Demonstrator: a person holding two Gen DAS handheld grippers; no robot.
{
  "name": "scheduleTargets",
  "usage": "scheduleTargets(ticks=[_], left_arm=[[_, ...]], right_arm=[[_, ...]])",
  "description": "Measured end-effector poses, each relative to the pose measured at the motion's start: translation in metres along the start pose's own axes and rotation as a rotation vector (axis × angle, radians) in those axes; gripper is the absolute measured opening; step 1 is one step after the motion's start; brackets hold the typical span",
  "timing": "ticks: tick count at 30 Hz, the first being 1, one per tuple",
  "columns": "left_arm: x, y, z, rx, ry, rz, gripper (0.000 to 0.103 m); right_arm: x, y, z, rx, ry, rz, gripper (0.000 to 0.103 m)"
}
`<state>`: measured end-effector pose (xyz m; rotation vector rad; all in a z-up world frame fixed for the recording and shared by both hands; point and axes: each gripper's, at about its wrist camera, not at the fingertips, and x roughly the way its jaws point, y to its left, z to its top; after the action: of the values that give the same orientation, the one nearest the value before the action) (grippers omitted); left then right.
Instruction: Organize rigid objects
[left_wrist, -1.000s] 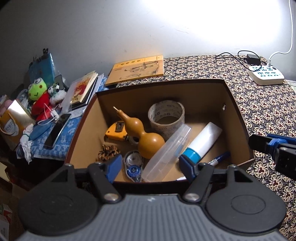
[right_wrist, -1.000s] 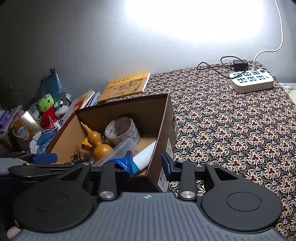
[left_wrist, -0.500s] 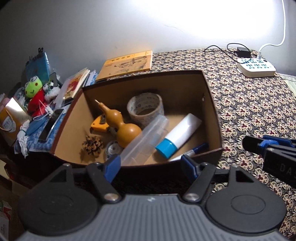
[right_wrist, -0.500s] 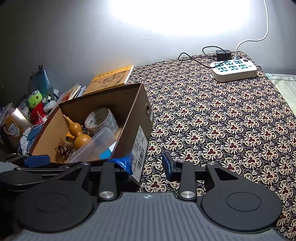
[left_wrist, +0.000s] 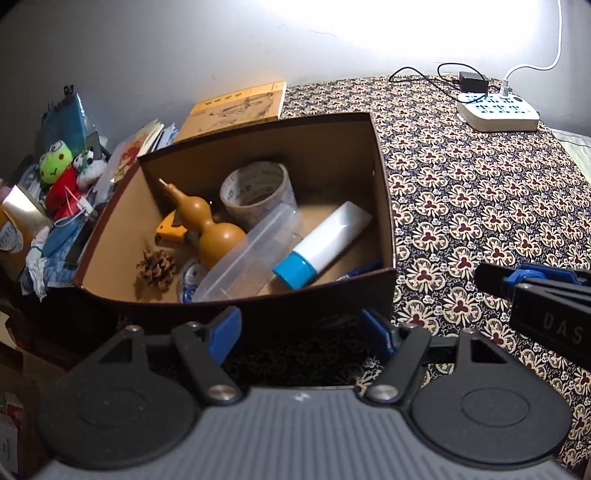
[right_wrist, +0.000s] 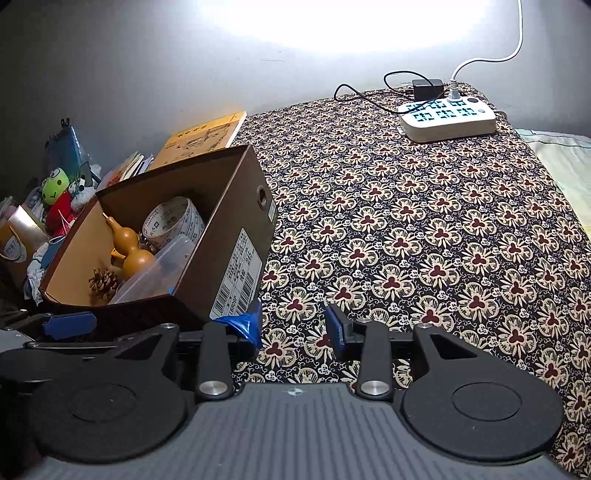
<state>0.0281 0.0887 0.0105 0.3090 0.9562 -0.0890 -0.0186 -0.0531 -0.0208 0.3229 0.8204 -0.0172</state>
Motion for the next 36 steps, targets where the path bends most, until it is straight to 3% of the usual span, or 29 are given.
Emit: scheduleTargets(ticks=[14,20,36], left_arm=[[0.001,0.005,-0.003,0.001,0.067,-0.024,0.073],[-0.010,0.021,0.000,-0.005,0.044,-0.022,0.073],[-0.006,0.123,0.004,-0.129,0.020,0.060,0.073]], right_arm=[[0.000,0.009,0.001,0.001,0.036,-0.014,0.021],[-0.003,0.024,0.005,0.007,0.032,0.005,0.021],[0.008,0.100,0.022,-0.056,0.012,0.044,0.022]])
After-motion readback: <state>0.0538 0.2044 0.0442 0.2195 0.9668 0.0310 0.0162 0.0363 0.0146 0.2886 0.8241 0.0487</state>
